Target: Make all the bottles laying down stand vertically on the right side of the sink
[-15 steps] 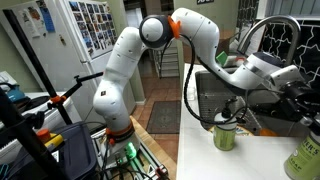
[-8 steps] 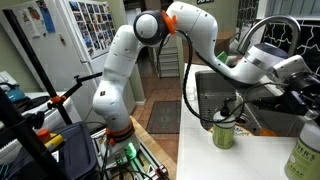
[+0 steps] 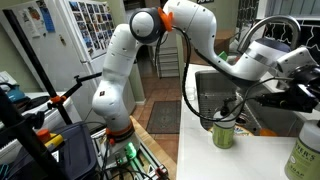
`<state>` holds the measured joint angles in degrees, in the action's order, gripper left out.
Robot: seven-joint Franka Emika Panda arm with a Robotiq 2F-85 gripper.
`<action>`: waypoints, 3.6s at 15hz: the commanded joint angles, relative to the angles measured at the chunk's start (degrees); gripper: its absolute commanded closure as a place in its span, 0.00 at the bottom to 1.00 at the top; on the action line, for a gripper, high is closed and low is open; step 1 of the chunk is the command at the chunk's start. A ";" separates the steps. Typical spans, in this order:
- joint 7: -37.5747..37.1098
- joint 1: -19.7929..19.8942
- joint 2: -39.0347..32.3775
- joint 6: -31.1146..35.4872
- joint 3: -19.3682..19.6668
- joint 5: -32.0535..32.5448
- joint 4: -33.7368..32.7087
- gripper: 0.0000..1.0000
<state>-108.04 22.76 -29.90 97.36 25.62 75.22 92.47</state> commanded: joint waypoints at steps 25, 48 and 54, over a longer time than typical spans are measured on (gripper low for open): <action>24.11 5.36 28.51 32.86 -0.75 -14.37 13.08 0.00; 73.43 4.40 36.31 18.37 1.14 -69.39 8.80 0.00; 87.95 4.28 36.19 -2.12 2.88 -78.86 2.59 0.00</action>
<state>-26.25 27.22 7.22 102.35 27.66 0.79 97.54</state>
